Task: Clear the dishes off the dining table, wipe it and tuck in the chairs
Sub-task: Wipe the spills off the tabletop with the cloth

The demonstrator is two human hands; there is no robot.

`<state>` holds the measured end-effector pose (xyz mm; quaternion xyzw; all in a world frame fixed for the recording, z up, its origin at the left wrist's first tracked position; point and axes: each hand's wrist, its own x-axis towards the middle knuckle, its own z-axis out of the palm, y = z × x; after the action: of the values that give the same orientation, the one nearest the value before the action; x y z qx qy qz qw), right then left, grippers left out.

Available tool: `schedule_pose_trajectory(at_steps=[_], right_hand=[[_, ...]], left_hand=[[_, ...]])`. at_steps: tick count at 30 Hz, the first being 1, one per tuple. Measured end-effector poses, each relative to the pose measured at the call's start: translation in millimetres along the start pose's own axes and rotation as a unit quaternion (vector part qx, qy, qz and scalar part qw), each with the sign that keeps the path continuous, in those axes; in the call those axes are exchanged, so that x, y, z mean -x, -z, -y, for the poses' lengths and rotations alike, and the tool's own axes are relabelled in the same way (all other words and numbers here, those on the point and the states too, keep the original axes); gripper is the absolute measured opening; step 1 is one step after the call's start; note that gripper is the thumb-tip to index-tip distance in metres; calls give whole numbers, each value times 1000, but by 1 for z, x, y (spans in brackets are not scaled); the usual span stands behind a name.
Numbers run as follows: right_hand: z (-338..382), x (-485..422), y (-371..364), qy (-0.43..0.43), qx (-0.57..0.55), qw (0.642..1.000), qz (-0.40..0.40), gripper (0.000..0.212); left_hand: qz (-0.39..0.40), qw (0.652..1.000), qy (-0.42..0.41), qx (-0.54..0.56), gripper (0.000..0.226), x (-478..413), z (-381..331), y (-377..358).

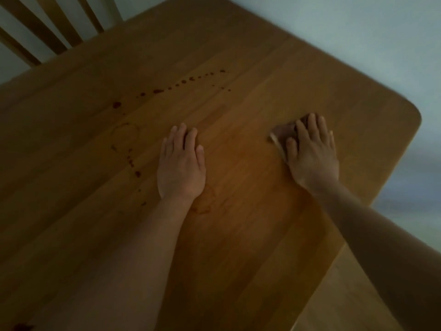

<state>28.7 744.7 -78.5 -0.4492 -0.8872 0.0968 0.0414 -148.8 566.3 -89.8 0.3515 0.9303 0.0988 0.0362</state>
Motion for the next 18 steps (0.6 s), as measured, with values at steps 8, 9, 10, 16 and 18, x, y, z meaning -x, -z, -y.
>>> schedule_pose_trajectory(at_steps=[8,9,10,16,18], right_hand=[[84,-8,-18,127,-16,992,24,59],[86,10,-18,170,-13,985,32,60],[81,27,-18,210,-8,977,40,60],[14,15,-11,177,-18,984,30,61],[13,-22,-11,125,-11,992,17,60]], left_hand=[[-15,1000,-11,14,50,1,1,0],[-11,1000,-9,16,50,1,2,0],[-6,1000,-7,20,49,1,2,0],[-15,999,1,39,33,-23,10,16],[-18,998,-1,54,31,-34,17,16]])
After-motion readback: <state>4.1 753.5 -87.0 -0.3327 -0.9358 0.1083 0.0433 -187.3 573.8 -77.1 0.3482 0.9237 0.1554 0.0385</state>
